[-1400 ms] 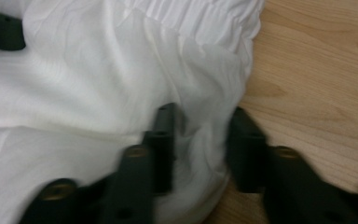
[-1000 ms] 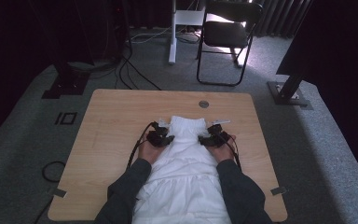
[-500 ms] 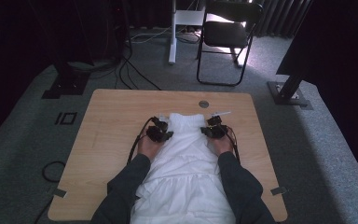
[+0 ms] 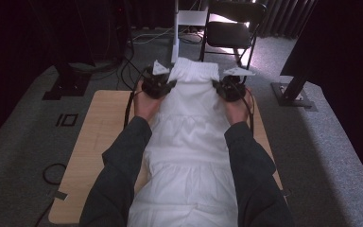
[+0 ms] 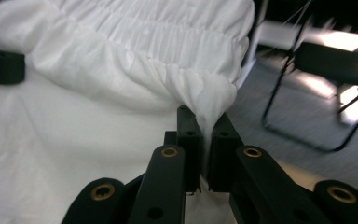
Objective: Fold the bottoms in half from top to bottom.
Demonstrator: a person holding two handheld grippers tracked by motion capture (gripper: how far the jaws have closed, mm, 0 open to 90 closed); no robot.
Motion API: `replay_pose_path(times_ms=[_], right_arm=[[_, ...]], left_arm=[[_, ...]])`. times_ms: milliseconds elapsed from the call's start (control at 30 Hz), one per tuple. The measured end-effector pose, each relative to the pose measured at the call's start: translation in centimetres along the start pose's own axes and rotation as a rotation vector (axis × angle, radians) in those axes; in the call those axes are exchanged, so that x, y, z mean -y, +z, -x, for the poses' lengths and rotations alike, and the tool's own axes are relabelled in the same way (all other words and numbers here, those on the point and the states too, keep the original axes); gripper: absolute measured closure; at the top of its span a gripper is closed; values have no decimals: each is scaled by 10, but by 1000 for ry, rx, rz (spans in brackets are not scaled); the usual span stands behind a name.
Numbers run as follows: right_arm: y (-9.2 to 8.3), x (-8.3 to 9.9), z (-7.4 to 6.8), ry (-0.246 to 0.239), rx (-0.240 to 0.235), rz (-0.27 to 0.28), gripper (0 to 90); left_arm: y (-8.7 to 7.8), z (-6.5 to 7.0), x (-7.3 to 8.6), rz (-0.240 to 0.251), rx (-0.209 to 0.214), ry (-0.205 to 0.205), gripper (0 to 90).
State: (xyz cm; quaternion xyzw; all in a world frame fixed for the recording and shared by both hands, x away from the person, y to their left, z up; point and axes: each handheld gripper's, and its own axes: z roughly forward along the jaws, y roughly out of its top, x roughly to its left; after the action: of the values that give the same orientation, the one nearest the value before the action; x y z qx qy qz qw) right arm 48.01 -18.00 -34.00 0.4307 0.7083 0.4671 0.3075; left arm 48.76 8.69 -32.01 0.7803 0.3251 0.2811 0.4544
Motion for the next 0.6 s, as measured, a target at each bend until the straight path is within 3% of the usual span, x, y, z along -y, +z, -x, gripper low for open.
replay_pose_path(times_ms=[100, 233, 400, 600], right_arm=[[-11, -16, -2, -26, 28, 17, 859], [-21, -8, 2, -10, -25, 11, 858], [-40, 23, -7, -34, -71, -22, 855], [-76, 73, -17, -48, -144, -54, 853]], left_arm=[[-6, 3, -12, 17, -8, 18, 838], [-11, 10, 0, 3, 25, 38, 836], [-24, 28, 26, 4, 79, 37, 835], [-51, 65, 68, -3, 167, 54, 831]])
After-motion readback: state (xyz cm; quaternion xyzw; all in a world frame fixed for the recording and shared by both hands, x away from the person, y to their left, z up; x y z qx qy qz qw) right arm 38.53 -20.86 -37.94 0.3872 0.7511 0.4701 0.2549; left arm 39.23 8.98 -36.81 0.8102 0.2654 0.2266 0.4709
